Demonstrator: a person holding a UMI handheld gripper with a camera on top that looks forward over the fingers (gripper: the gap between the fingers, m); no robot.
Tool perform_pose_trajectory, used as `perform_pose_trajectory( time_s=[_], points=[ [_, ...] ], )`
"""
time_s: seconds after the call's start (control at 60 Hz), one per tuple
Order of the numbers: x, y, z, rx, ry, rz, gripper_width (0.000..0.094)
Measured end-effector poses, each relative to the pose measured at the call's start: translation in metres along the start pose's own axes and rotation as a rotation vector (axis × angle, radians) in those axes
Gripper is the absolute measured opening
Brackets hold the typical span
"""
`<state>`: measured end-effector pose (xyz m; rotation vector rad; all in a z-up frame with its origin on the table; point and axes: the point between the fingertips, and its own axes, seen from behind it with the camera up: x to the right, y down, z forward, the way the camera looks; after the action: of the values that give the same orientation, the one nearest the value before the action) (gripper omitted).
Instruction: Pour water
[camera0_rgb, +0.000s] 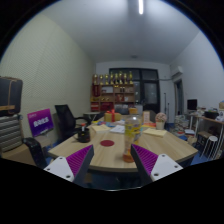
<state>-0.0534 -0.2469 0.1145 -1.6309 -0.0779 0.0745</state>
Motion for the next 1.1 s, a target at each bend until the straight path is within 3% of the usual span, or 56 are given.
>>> perform_pose_trajectory(
  time_s=[0.133, 0.3, 0.417, 0.483, 0.617, 0.717, 0.75, 0.833, 0.983, 1.1],
  points=[
    [0.074, 0.011, 0.078, -0.005, 0.088, 0.038, 0.0830],
    [0.088, 0.017, 0.147, -0.005, 0.093, 0.042, 0.0831],
    [0.103, 0.018, 0.184, 0.019, 0.160, 0.069, 0.0818],
    [0.105, 0.028, 0.196, 0.000, 0.167, 0.081, 0.0477],
    [0.107, 0.023, 0.198, 0.076, 0.222, 0.032, 0.0427],
    [0.103, 0.021, 0.199, 0.081, 0.219, -0.010, 0.0351],
    [0.101, 0.021, 0.198, 0.076, 0.216, -0.029, 0.0278],
    [0.099, 0.012, 0.202, 0.064, 0.215, -0.179, 0.0279],
    [0.095, -0.057, 0.226, 0.084, 0.235, -0.593, 0.0280],
    [0.038, -0.114, 0.269, 0.133, 0.242, -1.067, 0.0280]
  ],
)
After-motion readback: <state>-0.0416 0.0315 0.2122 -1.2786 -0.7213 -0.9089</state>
